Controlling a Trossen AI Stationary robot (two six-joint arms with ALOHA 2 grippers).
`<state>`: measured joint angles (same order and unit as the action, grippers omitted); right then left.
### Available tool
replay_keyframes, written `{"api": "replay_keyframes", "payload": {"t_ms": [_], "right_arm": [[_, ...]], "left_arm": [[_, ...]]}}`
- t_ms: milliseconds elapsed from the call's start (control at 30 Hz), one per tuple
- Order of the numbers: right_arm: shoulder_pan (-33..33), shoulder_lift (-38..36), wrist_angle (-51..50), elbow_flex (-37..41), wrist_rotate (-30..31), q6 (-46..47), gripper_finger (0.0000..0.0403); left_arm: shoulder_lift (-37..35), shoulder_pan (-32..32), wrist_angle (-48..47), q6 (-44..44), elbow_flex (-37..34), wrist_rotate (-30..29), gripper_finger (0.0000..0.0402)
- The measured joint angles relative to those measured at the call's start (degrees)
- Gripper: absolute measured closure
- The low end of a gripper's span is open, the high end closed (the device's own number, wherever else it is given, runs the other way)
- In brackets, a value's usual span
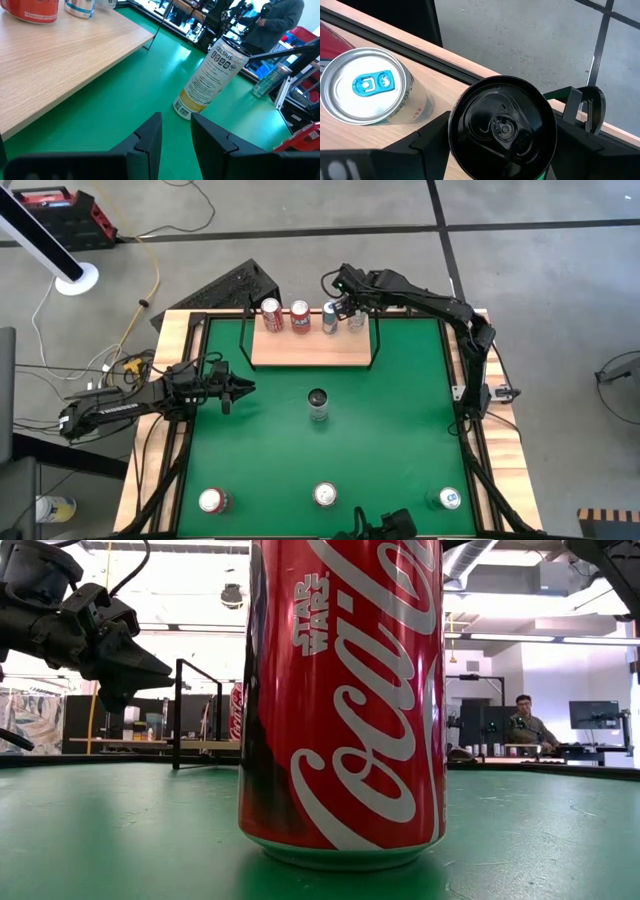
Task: Place canned beverage on shelf
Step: Put the top white-yellow soda can on the shelf
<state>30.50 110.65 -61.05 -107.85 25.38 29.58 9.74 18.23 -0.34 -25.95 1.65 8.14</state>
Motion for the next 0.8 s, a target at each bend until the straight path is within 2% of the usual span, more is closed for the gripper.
{"api": "replay_keyframes", "payload": {"t_ms": [433, 800], "right_arm": [[1.3, 0.24, -0.02, -0.02, -2.07, 0.46, 0.0114], [0.94, -0.02, 2.95, 3.8, -2.2, 0.82, 0.0114]], "left_arm": [[0.0, 0.01, 0.0, -0.01, 0.0, 0.0, 0.0313], [0.0, 0.0, 0.0, 0.0, 0.0, 0.02, 0.0313]]}}
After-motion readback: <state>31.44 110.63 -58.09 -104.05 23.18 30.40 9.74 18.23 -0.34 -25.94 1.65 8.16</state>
